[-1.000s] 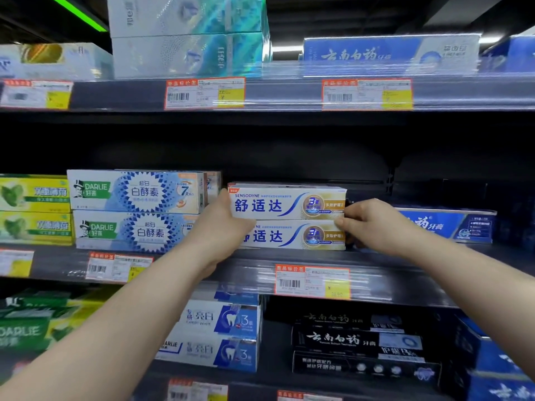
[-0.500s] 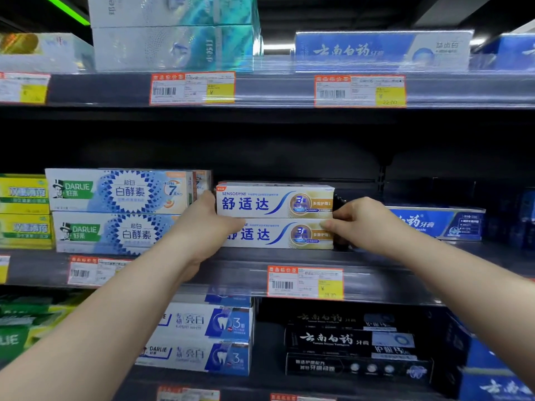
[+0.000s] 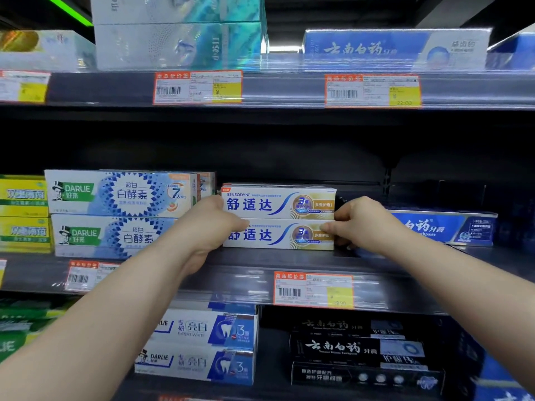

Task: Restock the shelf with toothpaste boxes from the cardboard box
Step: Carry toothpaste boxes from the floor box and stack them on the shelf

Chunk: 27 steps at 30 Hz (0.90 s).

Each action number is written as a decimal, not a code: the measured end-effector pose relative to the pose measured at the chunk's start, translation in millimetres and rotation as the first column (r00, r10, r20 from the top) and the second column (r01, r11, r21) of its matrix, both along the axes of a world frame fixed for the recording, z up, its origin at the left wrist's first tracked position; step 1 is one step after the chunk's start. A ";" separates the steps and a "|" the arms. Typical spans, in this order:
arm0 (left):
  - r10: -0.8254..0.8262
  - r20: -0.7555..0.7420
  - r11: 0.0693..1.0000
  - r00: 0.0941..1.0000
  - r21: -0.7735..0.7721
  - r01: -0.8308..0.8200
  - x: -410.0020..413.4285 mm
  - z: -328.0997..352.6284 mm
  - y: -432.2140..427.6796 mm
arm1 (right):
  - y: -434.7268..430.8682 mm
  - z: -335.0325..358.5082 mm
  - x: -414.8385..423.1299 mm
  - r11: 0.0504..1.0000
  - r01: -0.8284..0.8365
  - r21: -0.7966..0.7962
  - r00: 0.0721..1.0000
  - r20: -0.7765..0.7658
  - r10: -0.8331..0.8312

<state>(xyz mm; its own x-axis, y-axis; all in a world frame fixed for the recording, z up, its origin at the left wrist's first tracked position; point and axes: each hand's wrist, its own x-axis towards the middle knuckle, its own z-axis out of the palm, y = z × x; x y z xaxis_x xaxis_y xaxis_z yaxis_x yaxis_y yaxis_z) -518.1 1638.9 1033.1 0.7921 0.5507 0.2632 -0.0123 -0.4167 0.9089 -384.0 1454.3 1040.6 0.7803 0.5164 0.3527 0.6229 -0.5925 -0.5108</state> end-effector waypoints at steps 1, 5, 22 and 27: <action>0.004 0.002 1.000 1.000 -0.009 -0.004 2.1 1.0 0.0 | 2.1 0.1 1.7 1.000 0.006 -0.007 1.000 0.005 -0.006; 0.031 -0.014 0.999 0.999 -0.023 -0.031 9.8 4.2 -1.0 | 7.8 -0.3 8.1 1.000 0.023 -0.014 1.000 0.004 -0.022; -0.081 0.329 0.918 0.941 0.392 -0.058 -29.0 -12.6 -46.8 | -32.2 -0.1 -28.0 0.978 0.124 0.166 0.973 0.175 -0.152; -0.336 0.273 0.902 0.901 0.370 0.225 -32.3 -52.5 -79.0 | -73.2 -25.3 -73.8 0.972 0.155 0.176 0.963 0.191 -0.188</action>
<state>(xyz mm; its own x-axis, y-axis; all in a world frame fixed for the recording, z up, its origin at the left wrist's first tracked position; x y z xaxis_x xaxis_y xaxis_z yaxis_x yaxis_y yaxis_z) -550.4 1559.9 980.6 0.7402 0.1583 0.6535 -0.4412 -0.6190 0.6498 -457.8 1381.1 1015.3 0.7547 0.3056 0.5805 0.6200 -0.6215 -0.4789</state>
